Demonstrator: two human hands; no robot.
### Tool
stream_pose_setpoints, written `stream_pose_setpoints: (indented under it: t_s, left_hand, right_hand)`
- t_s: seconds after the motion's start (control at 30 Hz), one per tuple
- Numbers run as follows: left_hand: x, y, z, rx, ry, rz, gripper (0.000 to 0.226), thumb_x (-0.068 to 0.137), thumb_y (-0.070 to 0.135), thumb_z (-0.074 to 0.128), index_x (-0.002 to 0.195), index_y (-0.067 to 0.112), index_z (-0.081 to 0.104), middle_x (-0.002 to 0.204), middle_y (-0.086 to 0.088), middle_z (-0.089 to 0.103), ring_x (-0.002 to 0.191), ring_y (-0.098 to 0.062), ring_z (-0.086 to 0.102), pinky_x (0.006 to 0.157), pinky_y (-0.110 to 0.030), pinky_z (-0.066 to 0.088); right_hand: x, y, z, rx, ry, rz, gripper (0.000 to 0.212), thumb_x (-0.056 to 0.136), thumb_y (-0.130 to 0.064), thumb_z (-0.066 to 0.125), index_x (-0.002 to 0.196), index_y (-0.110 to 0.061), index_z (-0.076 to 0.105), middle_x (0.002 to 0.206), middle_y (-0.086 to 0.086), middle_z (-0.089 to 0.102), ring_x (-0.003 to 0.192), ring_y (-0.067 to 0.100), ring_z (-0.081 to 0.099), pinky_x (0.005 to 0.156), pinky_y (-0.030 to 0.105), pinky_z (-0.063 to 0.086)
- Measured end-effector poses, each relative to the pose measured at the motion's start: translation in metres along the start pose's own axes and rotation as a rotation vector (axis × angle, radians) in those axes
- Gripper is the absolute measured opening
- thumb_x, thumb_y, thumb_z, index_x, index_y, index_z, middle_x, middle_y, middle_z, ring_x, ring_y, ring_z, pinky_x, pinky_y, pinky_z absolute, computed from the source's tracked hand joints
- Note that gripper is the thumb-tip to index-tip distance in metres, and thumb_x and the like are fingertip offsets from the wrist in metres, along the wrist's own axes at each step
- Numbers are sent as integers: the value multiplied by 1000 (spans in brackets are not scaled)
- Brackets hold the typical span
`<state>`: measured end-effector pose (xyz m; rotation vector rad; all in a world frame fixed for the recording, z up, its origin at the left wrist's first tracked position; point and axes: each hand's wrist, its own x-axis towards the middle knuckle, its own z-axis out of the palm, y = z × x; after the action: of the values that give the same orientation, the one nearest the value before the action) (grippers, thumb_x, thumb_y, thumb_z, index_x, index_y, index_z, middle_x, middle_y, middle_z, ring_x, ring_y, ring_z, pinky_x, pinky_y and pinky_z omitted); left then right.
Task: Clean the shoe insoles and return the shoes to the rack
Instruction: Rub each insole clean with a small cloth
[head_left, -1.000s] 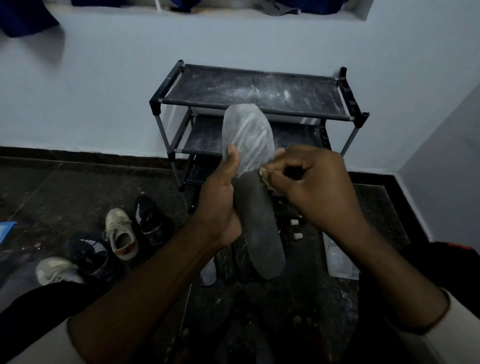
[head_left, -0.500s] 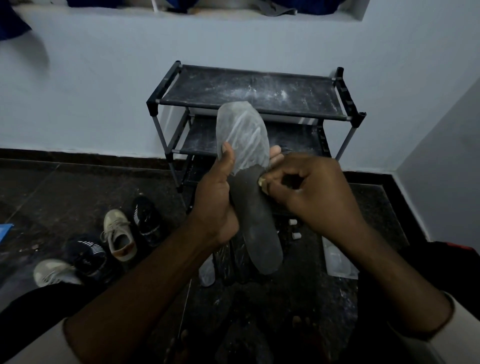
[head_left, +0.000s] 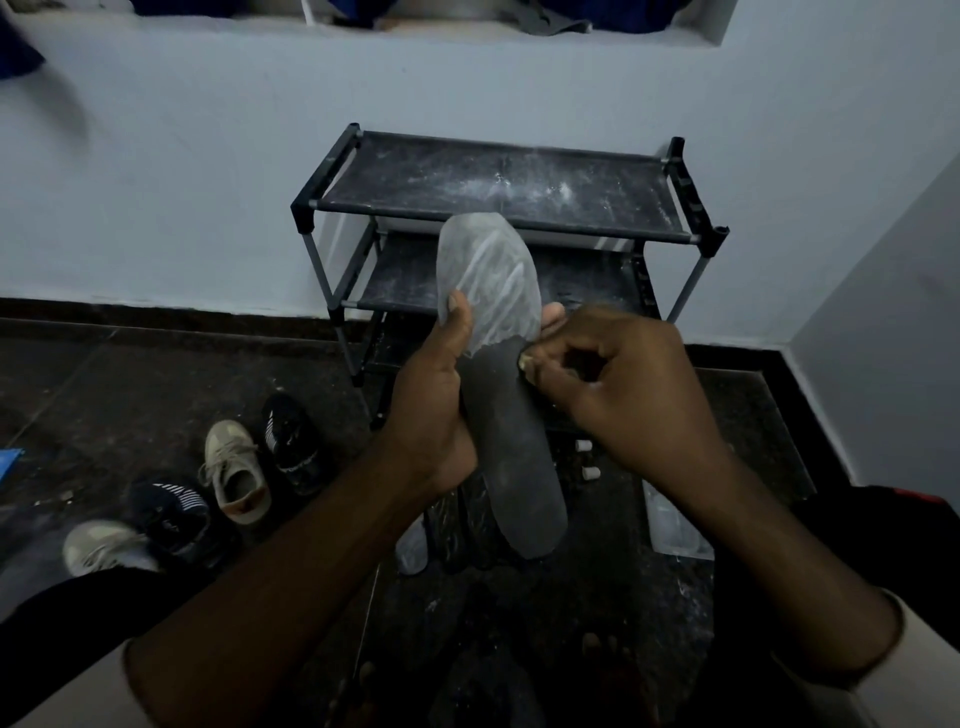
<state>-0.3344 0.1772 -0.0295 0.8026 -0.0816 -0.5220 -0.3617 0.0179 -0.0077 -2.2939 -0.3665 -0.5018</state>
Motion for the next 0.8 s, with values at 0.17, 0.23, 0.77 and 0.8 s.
stream_pose_setpoints:
  t_s: [0.17, 0.23, 0.77, 0.8]
  left_hand:
    - [-1, -2, 2, 191, 74, 101, 43, 89, -13, 47, 125, 8, 58, 95, -6, 77, 88, -18, 75, 73, -31, 62]
    - [0, -5, 0, 245, 115, 132, 58, 79, -25, 49, 128, 6, 57, 103, -11, 75, 95, -25, 73, 78, -36, 62]
    - [3, -11, -3, 301, 123, 147, 66, 64, -17, 55, 127, 2, 58, 104, -16, 72, 96, -30, 70, 83, -42, 58]
    - [3, -11, -3, 306, 124, 152, 62, 67, -20, 55, 124, 4, 60, 104, -16, 72, 95, -30, 70, 83, -43, 58]
  right_hand:
    - [4, 3, -1, 1, 62, 3, 3, 85, -12, 78, 84, -15, 80, 84, -7, 71, 80, 4, 67, 75, 32, 57]
    - [2, 2, 0, -2, 44, -4, 4, 85, -11, 78, 84, -14, 80, 86, -6, 73, 84, 7, 69, 78, 35, 58]
    - [5, 5, 2, -14, 115, -10, 4, 87, -13, 78, 90, -13, 80, 85, -6, 71, 78, 4, 66, 74, 32, 56]
    - [3, 5, 2, -15, 94, -10, 4, 87, -13, 78, 90, -14, 80, 85, -7, 72, 78, 5, 66, 74, 33, 57]
